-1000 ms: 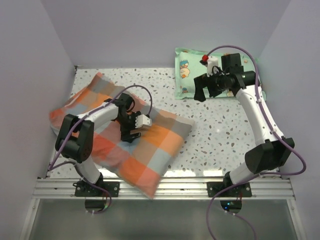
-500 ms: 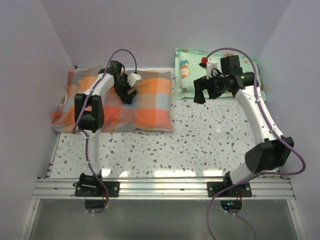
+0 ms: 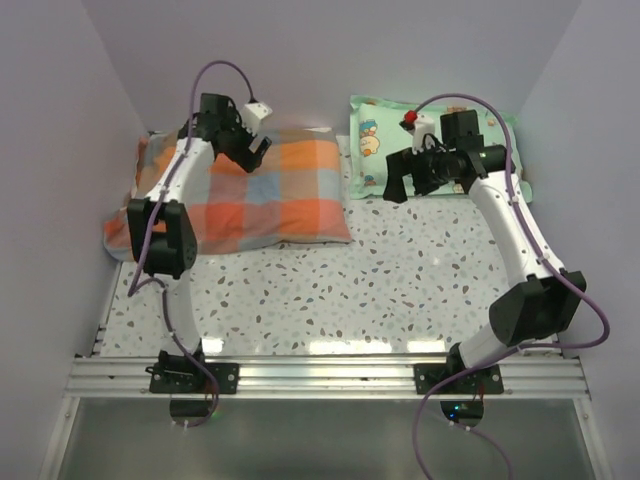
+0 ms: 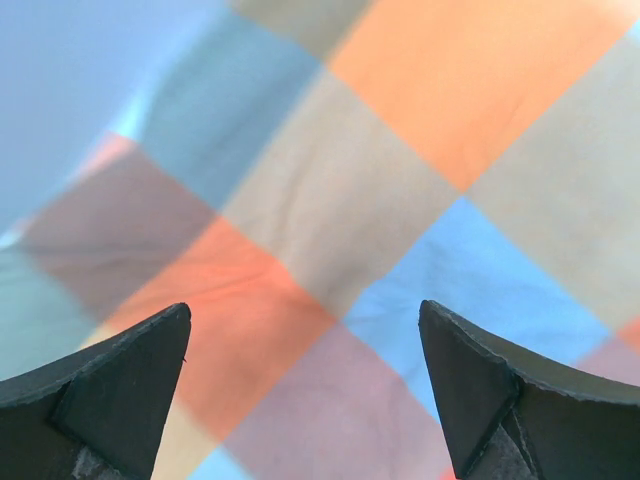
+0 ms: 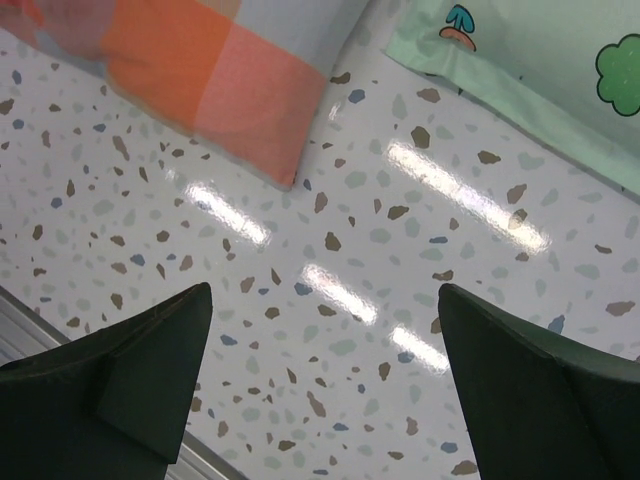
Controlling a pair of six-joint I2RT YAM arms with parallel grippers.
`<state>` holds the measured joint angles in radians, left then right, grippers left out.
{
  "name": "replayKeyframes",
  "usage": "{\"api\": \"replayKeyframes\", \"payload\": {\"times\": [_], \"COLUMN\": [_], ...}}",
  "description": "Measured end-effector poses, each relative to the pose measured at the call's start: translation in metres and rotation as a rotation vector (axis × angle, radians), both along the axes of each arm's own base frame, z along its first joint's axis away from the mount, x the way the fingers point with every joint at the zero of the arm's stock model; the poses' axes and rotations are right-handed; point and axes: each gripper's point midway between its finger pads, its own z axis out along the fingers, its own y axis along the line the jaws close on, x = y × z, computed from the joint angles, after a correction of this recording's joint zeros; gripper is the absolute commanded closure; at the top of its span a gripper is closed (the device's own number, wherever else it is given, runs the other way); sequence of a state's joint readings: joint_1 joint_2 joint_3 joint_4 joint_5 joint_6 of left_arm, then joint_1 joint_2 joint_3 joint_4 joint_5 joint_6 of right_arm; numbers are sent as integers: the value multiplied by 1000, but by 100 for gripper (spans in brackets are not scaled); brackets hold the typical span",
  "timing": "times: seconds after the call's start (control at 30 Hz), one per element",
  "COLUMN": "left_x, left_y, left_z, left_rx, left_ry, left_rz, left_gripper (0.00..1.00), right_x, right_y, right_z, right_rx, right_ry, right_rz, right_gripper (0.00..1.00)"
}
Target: Put the pillow into the pillowcase
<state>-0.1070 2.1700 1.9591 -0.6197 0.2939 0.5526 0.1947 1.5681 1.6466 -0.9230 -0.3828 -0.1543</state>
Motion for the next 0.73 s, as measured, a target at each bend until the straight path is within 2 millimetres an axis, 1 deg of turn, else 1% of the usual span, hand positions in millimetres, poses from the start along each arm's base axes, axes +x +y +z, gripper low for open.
{"api": "replayKeyframes", "payload": {"times": [0.03,0.1,0.13,0.2,0.23,0.27,0.3,0.33,0.37,0.4,0.43,0.47,0.5,0.57,0.6,0.63,0.67,0.7,0.73], "left_x": [-1,-10,-18,-36,-49,-62,-80,-97,-105,-117,-133,-149,-162,-195,-210,-222,-231,-236,-239], "left_y": [-1,-2,-2,-1,-1,0,2,4,5,7,10,13,14,21,23,25,27,28,28], "left_z": [25,79,105,146,163,173,176,171,164,147,124,95,72,19,1,-12,-18,-19,-15], "left_rx": [-21,-65,-89,-131,-154,-172,-189,-204,-205,-209,-205,-194,-186,-154,-142,-135,-131,-130,-138], "left_ry": [-41,-123,-162,-223,-249,-265,-261,-246,-229,-205,-152,-91,-40,79,127,161,174,171,146], "left_rz": [17,46,60,83,96,111,130,152,163,180,200,218,231,263,277,288,293,296,295], "left_gripper": [0,0,0,0,0,0,0,0,0,0,0,0,0,0,0,0,0,0,0], "right_x": [2,4,4,1,-2,-7,-12,-18,-25,-31,-40,-50,-59,-75,-82,-86,-90,-93,-95], "right_y": [1,2,2,2,2,1,0,-1,-3,-4,-6,-9,-11,-17,-19,-19,-21,-21,-22], "right_z": [1,3,2,-1,-4,-8,-14,-20,-27,-34,-44,-53,-62,-76,-82,-85,-88,-90,-91], "right_rx": [9,22,27,36,37,38,39,39,37,38,34,28,21,5,2,0,-1,-1,0], "right_ry": [-6,-16,-18,-18,-12,-3,4,14,27,28,41,54,65,88,94,98,97,94,90], "right_rz": [-6,-17,-22,-32,-35,-40,-43,-46,-49,-52,-55,-60,-64,-72,-73,-74,-75,-75,-75], "right_gripper": [1,1,1,1,2,1,1,1,1,2,1,1,1,1,1,1,1,1,1]}}
